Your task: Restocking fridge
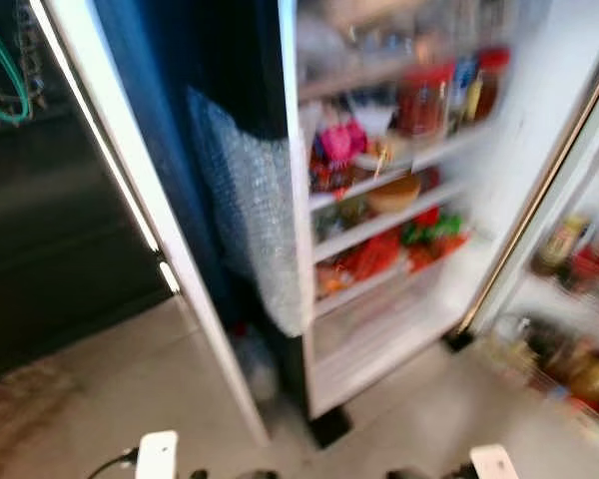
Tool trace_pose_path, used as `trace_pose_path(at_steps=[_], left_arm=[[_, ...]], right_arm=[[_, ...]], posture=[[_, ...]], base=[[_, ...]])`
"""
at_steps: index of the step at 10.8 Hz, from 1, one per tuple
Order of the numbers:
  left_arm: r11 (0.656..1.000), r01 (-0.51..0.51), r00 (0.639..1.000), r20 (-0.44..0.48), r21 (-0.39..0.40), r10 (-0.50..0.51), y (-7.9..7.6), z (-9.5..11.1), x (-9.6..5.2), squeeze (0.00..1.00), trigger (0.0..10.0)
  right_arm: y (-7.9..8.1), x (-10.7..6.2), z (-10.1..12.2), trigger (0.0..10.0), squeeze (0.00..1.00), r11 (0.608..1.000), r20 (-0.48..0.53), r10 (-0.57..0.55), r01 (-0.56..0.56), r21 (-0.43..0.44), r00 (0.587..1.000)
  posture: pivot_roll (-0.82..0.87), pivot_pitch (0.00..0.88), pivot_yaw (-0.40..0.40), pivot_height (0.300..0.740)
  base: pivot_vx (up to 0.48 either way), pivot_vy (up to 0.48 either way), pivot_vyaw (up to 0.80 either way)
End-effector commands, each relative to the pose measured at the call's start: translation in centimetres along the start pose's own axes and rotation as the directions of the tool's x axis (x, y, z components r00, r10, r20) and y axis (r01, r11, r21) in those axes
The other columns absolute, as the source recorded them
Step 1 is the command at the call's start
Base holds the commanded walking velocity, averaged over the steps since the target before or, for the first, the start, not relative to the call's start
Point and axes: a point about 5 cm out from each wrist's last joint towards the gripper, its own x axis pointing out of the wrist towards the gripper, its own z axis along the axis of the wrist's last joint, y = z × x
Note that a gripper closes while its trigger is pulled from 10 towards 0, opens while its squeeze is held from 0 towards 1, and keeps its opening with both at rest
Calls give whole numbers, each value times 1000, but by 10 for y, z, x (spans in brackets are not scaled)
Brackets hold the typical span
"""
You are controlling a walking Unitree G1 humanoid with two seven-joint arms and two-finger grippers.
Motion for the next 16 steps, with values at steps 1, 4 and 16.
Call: trace_pose_path(at_steps=[1, 4, 16], left_arm=[[1000, -10, 1000, -17, 10, 10, 6, -2, -1, 0, 10000], [1000, -21, 1000, -17, 22, 21, 8, 1, 0, 0, 10000], [999, -10, 998, -63, -41, 7, -13, -12, 0, 0, 10000]], right_arm=[[5, 2, 5, 10000, 0, 1000, 12, 14, -14, 5, 1000], [6, 2, 5, 10000, 0, 1000, 4, 4, -4, 25, 1000], [-7, 0, -1, 10000, 0, 968, -14, -63, 64, 242, 998]], posture=[[-11, 2, 54, 651], [7, 0, 56, 651], [14, 0, 32, 740]], base=[[0, 289, 0], [0, 84, 0], [0, 0, 0]])
